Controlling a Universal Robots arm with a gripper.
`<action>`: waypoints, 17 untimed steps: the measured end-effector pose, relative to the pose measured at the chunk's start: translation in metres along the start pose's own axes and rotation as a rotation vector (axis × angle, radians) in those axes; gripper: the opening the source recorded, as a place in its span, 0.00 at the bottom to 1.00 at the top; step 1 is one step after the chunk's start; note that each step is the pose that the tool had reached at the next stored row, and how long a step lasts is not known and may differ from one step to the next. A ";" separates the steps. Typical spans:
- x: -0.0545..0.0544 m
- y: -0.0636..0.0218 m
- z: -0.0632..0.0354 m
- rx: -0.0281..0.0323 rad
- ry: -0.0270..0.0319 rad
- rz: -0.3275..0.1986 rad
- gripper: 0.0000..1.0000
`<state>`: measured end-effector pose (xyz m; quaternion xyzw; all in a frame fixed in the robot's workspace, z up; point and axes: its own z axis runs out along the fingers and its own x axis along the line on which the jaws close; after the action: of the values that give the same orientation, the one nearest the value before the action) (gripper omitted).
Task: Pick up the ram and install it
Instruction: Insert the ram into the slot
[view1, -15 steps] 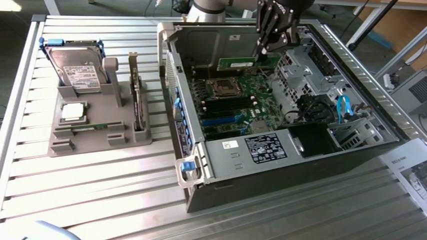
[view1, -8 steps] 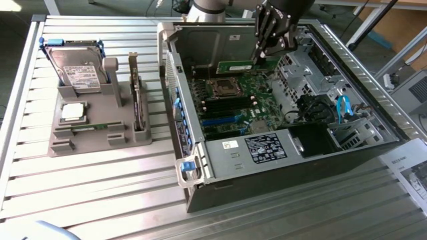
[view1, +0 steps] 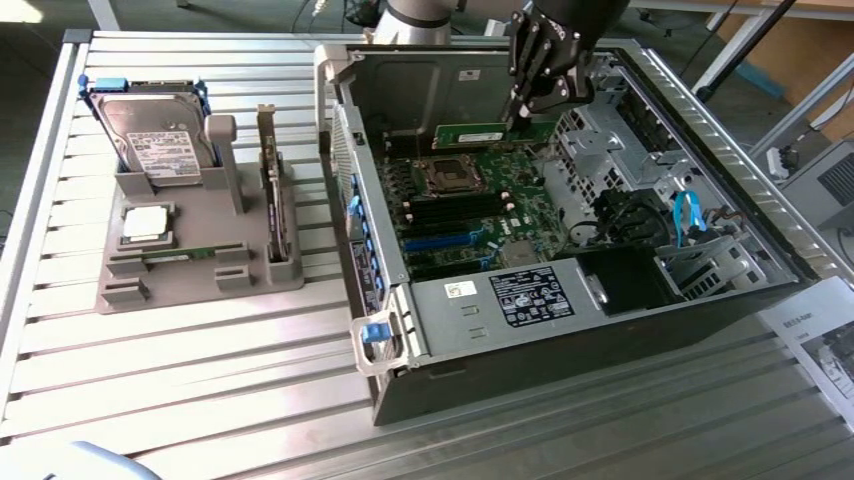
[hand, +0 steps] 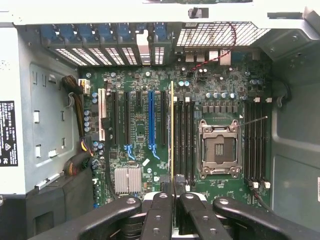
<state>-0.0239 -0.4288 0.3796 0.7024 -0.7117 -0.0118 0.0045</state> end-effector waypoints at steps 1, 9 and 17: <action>0.000 0.0000 0.0000 0.0000 0.0001 0.000 0.12; 0.000 -0.0001 0.0016 0.0003 -0.0002 0.000 0.12; 0.000 -0.0003 0.0135 0.0007 0.0017 0.000 0.12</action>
<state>-0.0239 -0.4288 0.3661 0.7024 -0.7117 -0.0109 0.0049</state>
